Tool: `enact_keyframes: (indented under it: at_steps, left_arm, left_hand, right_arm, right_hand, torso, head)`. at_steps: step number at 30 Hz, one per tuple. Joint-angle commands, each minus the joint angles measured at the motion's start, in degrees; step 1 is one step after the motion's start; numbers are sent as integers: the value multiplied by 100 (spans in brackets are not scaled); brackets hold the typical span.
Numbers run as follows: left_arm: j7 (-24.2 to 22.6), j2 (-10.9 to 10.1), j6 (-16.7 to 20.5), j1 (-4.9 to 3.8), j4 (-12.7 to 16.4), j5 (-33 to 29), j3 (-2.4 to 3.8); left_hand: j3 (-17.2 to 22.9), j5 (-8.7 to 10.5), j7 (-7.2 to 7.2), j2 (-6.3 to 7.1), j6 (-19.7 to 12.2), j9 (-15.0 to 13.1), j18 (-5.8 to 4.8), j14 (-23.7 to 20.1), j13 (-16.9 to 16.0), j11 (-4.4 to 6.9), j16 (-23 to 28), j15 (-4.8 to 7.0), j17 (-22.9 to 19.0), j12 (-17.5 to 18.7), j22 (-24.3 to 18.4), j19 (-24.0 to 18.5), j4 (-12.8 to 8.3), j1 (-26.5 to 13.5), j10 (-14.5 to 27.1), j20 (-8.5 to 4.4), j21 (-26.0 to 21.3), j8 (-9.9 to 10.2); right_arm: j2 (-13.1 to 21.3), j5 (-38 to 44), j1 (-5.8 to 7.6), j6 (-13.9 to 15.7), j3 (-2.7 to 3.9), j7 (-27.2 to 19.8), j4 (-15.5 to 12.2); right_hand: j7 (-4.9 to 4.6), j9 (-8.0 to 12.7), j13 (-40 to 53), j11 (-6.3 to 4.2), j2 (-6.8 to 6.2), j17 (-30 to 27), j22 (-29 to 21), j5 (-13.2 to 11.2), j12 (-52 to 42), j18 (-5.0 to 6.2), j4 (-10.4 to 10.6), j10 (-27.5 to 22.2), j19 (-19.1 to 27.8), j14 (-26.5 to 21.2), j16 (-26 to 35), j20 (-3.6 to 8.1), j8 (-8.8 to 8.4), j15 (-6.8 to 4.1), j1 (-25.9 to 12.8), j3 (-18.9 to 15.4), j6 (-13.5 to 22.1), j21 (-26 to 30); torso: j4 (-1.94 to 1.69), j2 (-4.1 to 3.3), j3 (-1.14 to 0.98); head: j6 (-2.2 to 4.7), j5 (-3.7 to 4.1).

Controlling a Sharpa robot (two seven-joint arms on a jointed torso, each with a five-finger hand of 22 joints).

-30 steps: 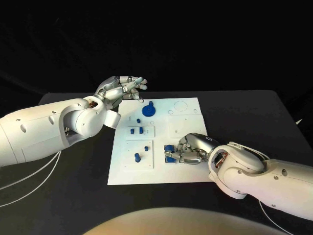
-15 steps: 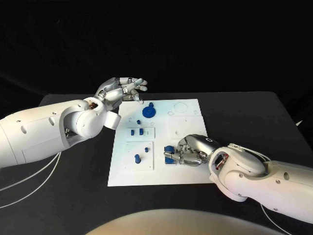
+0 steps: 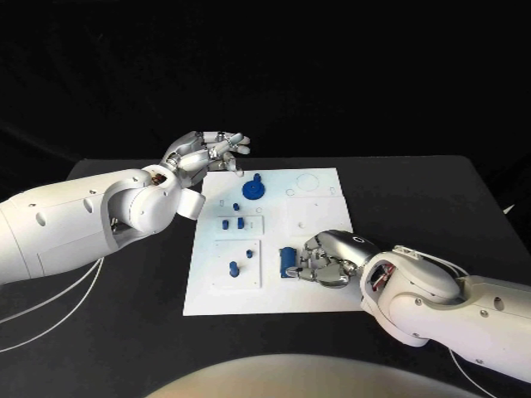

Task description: Assemble the parts on the task board

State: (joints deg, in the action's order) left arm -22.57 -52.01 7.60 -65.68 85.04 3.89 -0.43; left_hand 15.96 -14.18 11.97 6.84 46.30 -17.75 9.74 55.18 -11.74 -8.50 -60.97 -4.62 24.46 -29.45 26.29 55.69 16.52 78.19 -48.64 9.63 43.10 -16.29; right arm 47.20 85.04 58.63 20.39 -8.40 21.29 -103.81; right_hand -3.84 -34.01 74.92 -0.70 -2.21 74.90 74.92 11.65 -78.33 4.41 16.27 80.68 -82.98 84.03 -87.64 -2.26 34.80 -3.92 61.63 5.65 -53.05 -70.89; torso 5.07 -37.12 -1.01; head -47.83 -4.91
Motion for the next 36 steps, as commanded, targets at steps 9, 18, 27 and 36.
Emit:
enact_keyframes:
  at_steps: [9, 18, 27, 36]
  left_arm:
    - [-36, -5, -76, -1, 23, 28, 3]
    - [-27, -13, -69, -1, 29, 28, 3]
    - [-22, -15, -78, -1, 34, 28, 3]
    - [-16, -21, -81, -1, 36, 28, 3]
  left_hand:
    - [-33, -5, 14, -54, -39, -2, 70, -46, -8, 1, -32, 3, -6, -37, -6, -3, -6, -17, 52, 30, -33, -22]
    - [-31, -12, 16, -106, -44, 0, 70, -52, -10, -1, -43, 1, -9, -51, -8, 0, 7, -40, 59, 32, -38, -28]
    - [-30, -13, 16, -122, -47, 1, 71, -54, -10, -1, -47, 0, -10, -56, -9, 1, 6, -46, 63, 33, -41, -30]
    - [-29, -13, 16, -124, -48, 1, 71, -55, -10, -1, -48, 0, -10, -57, -10, 2, 5, -45, 63, 33, -41, -30]
  right_arm:
    - [2, 73, -3, -150, 4, 12, 34]
    - [-1, 102, -2, -42, 6, 85, 68]
    - [0, 186, -1, 53, 12, 133, 102]
    - [21, 44, 8, -26, 15, 1, 115]
  right_hand:
    - [39, 13, 296, 9, 107, 871, 661, 18, -40, -58, 40, 61, -37, 472, -17, 14, -39, -25, 71, 105, -21, -42]
    - [47, 27, 318, 2, 197, 877, 673, 95, -47, -59, 0, 75, -43, 474, -19, 19, -64, -32, 198, 264, -17, -40]
    - [77, 53, 356, -27, -35, 904, 702, -327, -43, -59, -303, 83, -53, 479, -25, 41, -113, -57, 881, 1001, -1, -22]
    - [64, 66, 362, -18, -410, 916, 716, -385, -27, -60, -425, 77, -53, 480, -28, 41, -128, -51, 942, 1260, -29, -4]
  torso:
    - [-7, -6, -3]
    - [-6, -1, 2]
    - [2, 1, -2]
    - [2, 0, -2]
  head:
    - [-17, -7]
    - [-32, -29]
    - [-29, -40]
    - [-36, -43]
